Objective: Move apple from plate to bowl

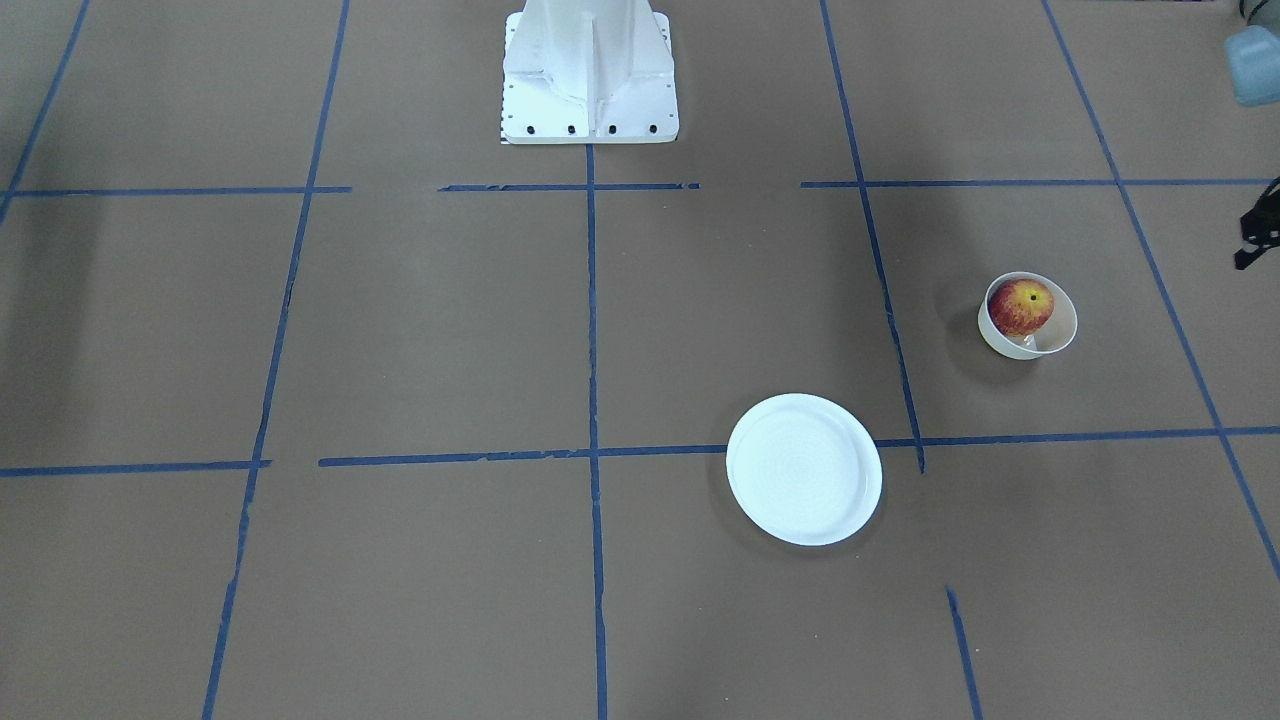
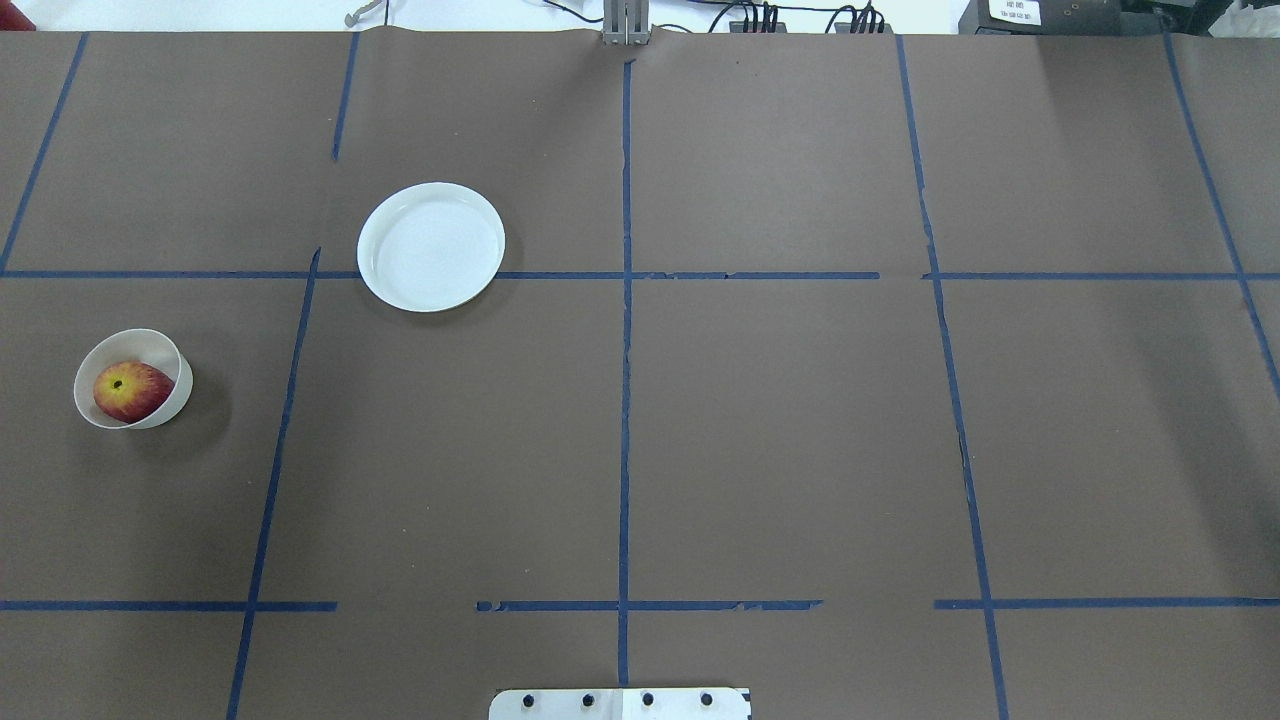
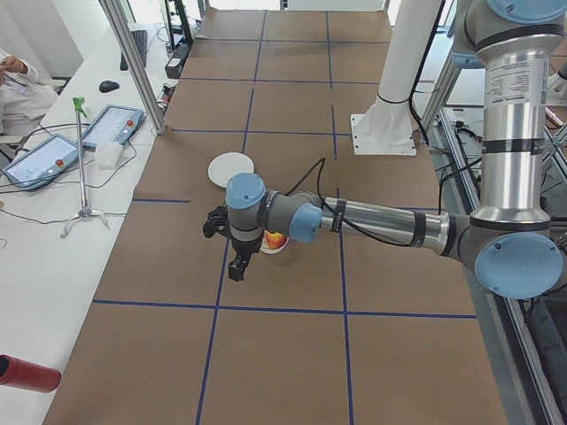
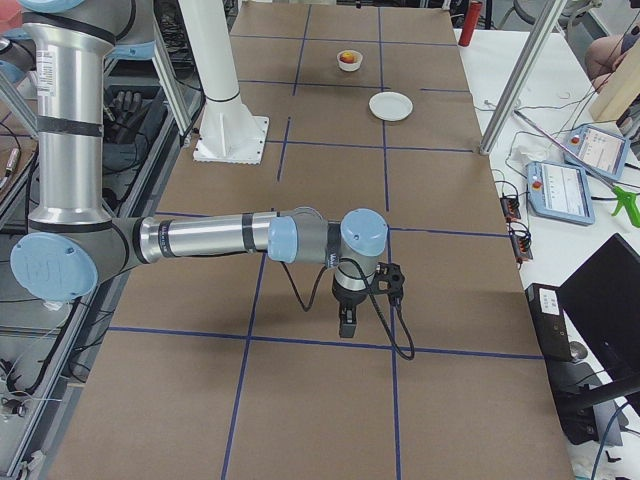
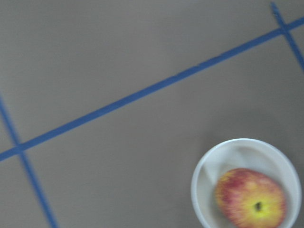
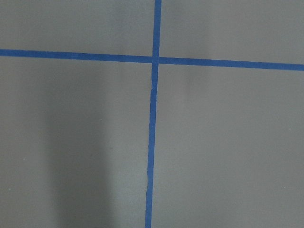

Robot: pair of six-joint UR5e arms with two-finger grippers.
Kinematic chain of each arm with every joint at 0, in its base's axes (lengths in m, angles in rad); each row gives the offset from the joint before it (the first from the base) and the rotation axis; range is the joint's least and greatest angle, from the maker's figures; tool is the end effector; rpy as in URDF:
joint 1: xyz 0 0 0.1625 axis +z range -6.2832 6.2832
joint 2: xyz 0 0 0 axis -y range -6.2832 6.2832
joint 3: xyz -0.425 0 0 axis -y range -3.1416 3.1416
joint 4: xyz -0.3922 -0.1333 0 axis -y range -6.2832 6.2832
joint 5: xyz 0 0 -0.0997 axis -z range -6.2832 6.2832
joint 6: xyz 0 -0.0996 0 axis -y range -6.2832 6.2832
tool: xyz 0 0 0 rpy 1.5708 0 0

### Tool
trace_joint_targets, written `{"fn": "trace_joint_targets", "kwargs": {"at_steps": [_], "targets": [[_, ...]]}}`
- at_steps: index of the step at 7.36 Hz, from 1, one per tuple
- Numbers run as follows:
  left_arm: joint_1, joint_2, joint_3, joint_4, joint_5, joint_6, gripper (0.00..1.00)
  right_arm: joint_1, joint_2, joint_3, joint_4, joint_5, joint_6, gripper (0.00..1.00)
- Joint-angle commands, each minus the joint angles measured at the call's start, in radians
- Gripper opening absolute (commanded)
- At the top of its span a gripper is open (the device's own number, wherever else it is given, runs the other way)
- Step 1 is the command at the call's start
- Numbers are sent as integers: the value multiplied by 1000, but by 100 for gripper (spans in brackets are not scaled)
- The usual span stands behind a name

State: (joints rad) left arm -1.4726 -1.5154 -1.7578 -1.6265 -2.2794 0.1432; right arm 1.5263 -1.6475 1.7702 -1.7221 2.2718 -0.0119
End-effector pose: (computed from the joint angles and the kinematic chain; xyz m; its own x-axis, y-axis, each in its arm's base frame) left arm -0.0214 -0.4817 0.5911 0.7224 0.3326 -0.6063 -0.2015 0.9399 0.2756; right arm 0.0488 -0.4568 0.6172 0.7637 -0.0274 0.6450 0.0536 0.9983 -0.0209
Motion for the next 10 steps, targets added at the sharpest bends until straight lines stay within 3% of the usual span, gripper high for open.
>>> {"fn": "trace_joint_targets", "kwargs": {"at_steps": [1, 3, 5, 10], "targets": [[-100, -2, 4, 167, 0, 93, 100, 0, 0, 0, -1, 0, 0, 100], [-161, -8, 32, 197, -2, 93, 100, 0, 0, 0, -1, 0, 1, 100], [-161, -9, 79, 198, -70, 92, 100, 0, 0, -1, -1, 0, 1, 100], [-163, -8, 95, 131, -63, 79, 100, 0, 0, -1, -1, 0, 0, 100]]}}
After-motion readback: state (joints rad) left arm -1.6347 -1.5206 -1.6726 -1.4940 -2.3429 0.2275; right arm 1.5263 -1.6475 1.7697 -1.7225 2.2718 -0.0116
